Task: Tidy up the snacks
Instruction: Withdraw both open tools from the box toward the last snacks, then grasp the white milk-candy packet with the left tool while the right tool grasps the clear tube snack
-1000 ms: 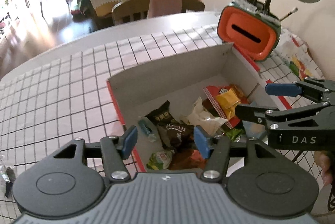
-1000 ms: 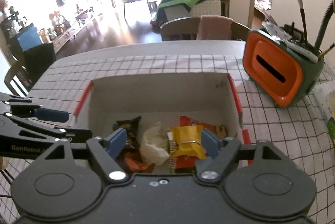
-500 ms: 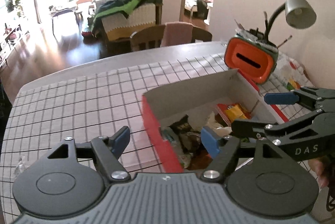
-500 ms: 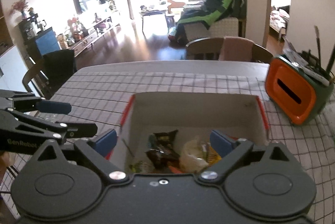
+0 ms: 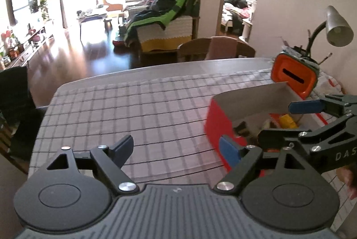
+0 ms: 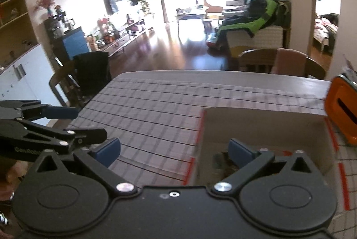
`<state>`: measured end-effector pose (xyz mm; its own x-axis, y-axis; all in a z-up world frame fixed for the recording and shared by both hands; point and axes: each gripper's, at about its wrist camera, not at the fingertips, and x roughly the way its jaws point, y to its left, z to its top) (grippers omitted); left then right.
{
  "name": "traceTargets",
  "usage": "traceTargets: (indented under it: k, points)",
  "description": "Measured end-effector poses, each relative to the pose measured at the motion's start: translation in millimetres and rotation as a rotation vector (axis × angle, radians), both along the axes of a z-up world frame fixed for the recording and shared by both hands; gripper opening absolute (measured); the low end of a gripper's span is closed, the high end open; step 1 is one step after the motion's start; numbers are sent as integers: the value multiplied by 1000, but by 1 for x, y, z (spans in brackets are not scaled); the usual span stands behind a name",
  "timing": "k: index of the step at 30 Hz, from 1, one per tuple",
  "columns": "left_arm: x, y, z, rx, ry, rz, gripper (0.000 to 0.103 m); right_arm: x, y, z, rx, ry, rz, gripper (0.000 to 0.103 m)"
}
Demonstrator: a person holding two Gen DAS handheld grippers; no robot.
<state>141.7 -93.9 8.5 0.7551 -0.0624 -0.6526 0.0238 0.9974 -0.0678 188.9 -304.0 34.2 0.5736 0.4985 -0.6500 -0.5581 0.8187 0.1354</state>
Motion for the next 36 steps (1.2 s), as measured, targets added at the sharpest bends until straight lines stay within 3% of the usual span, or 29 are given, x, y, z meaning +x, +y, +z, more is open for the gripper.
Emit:
traceTargets:
  k: [11, 15, 22, 28, 36]
  points:
    - [-18, 86, -30, -57, 51, 101, 85, 0, 79, -9, -36, 22, 90, 103]
    - [-16, 115, -45, -8, 87, 181, 85, -2, 106, -19, -62, 43, 105, 103]
    - [-10, 160, -67, -34, 143, 248, 85, 3, 134, -37, -83, 80, 102, 103]
    - [4, 198, -88, -110, 220, 328, 85, 9, 154, -54, -110, 112, 91, 103]
    - [27, 246, -123, -304, 349, 448, 84, 19, 170, -71, -137, 150, 78, 103]
